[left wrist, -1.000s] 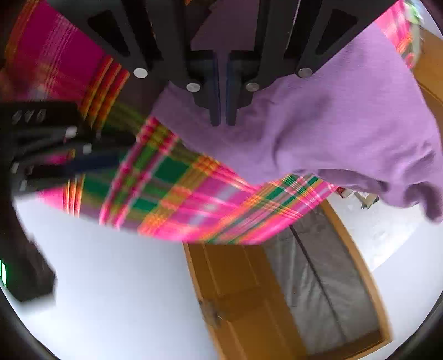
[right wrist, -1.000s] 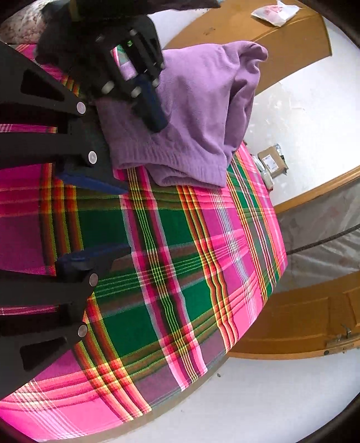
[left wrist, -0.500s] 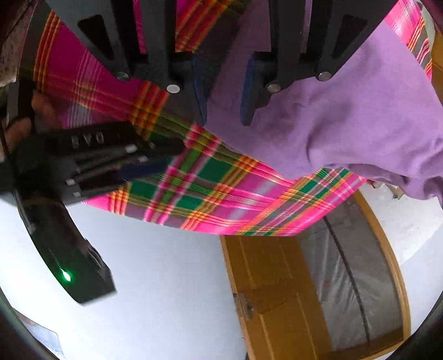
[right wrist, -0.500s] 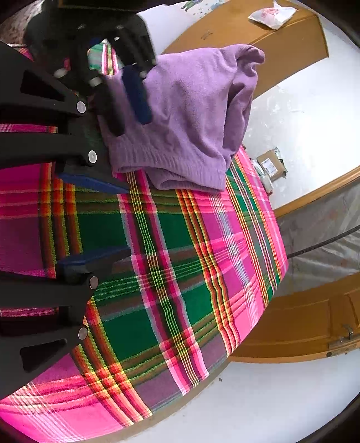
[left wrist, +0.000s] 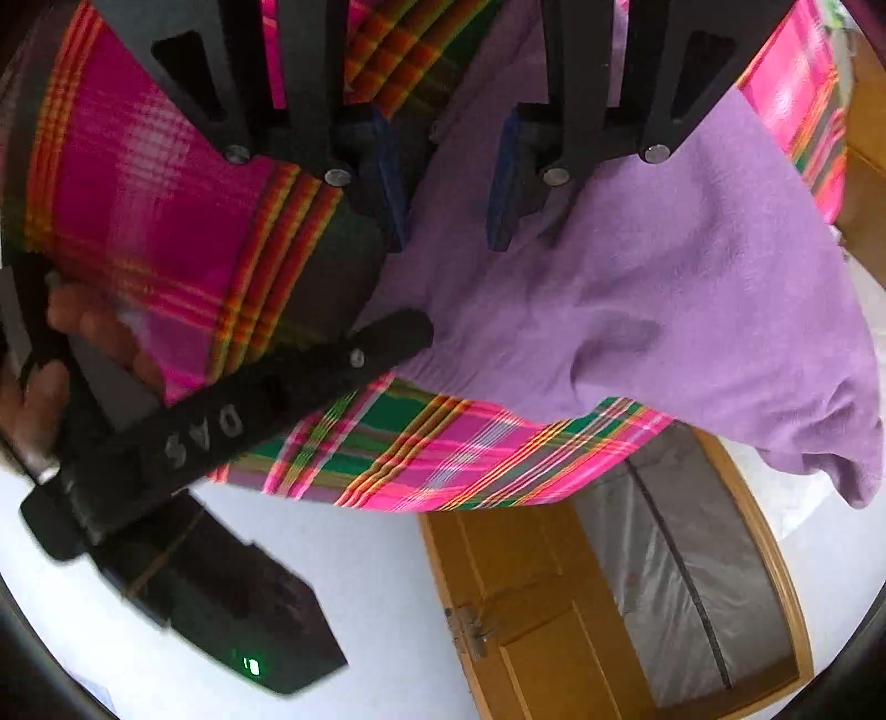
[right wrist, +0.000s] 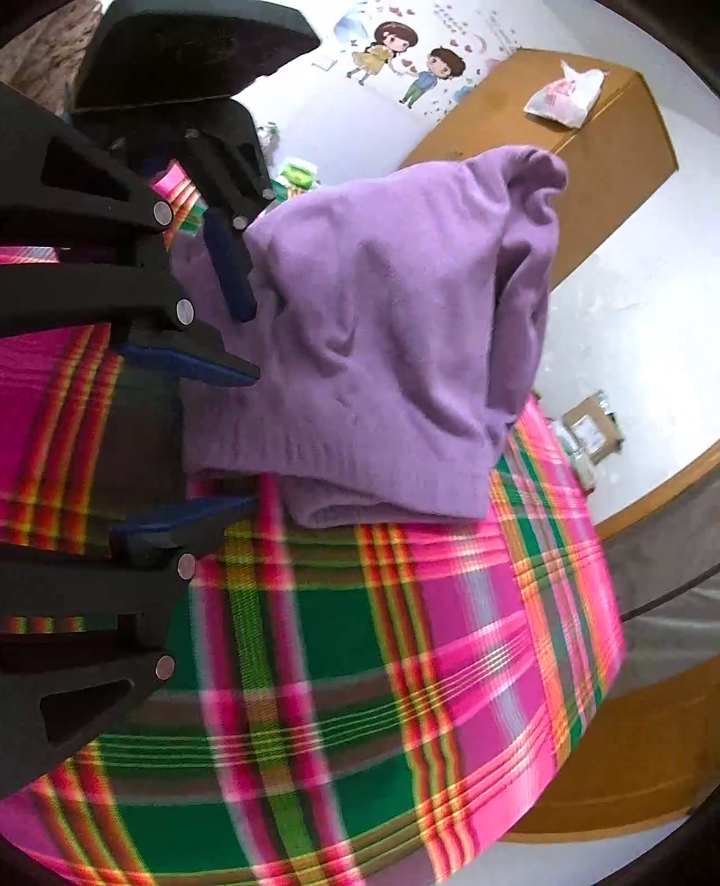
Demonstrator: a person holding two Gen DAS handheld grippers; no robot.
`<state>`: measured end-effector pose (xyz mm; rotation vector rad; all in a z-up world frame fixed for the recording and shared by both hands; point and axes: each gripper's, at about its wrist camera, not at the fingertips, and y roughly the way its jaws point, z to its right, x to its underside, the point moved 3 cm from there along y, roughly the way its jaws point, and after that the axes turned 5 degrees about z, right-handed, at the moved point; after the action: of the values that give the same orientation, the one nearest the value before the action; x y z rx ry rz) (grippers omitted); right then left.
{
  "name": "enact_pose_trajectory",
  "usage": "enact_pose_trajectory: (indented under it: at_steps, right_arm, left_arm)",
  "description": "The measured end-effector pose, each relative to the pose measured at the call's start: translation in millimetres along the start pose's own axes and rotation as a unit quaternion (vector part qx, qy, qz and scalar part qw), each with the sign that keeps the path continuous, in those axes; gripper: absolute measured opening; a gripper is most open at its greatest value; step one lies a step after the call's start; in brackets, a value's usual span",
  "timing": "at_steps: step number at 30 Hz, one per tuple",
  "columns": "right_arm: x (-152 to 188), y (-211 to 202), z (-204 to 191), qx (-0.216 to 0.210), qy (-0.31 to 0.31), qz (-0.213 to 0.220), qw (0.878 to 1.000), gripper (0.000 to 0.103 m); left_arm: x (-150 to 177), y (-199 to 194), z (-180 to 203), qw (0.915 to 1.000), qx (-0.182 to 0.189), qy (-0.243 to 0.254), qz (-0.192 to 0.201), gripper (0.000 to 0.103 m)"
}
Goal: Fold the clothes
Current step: 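Grasp the lilac garment with the left gripper while the right gripper grasps its ribbed cuff, then lift the lilac garment with both grippers and shake it out above the bed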
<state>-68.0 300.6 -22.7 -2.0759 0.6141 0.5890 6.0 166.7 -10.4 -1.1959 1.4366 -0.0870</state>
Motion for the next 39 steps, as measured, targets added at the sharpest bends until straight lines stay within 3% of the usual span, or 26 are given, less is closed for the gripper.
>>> enact_pose_trajectory:
  at_steps: [1,3,10,13,17,21,24,28,31,34,35,39]
  right_arm:
    - [-1.0,0.4,-3.4,-0.005,-0.006,-0.004,1.000,0.032]
    - [-3.8,-2.8,-8.9,-0.021,-0.012,0.002,1.000,0.011]
    - [-25.6,-27.6,-13.3,-0.121,0.054,0.036,0.991,0.008]
    - [-34.1,-34.3,-19.5,-0.138,0.068,0.051,0.987,0.008]
    - [-37.8,-39.3,-28.1,-0.154,0.074,0.057,0.984,0.008]
    - [-40.8,-37.6,-34.3,-0.167,0.082,0.060,0.981,0.008]
    - [-39.7,-35.5,-28.1,-0.151,0.078,0.063,0.983,0.009]
    - [-37.3,-37.4,-19.5,-0.134,0.072,0.075,0.985,0.012]
    - [-33.3,-42.1,-8.1,-0.109,0.074,0.100,0.986,0.019]
    - [-26.9,-44.9,8.2,-0.061,0.080,0.121,0.988,0.034]
    - [-24.6,-43.6,13.2,-0.038,0.079,0.118,0.989,0.042]
    - [-20.9,-29.3,20.3,0.024,0.062,0.084,0.994,0.044]
  left_arm:
    - [0.5,0.6,1.1,0.9999,-0.009,0.006,-0.002,0.031]
    - [-0.9,1.0,3.9,0.9998,-0.016,0.013,0.000,0.031]
    - [-12.4,-10.5,2.6,0.9985,-0.031,0.002,0.044,0.031]
    - [-17.3,-17.1,-0.2,0.9971,-0.039,-0.007,0.064,0.031]
    - [-21.5,-19.4,-7.6,0.9954,-0.047,-0.035,0.076,0.042]
    - [-28.8,-4.1,-15.2,0.9918,-0.106,-0.050,0.051,0.042]
    - [-33.8,4.0,-20.8,0.9901,-0.118,-0.062,0.042,0.040]
    - [-32.5,-0.6,-38.8,0.9886,-0.072,-0.117,0.061,0.010]
    - [-32.3,-6.0,-57.2,0.9833,-0.074,-0.152,0.067,0.006]
    - [-34.7,-15.7,-73.0,0.9779,-0.086,-0.172,0.082,0.006]
    - [-35.6,-18.8,-77.7,0.9766,-0.087,-0.177,0.086,0.006]
    - [-38.4,-34.4,-90.1,0.9712,-0.096,-0.190,0.107,0.006]
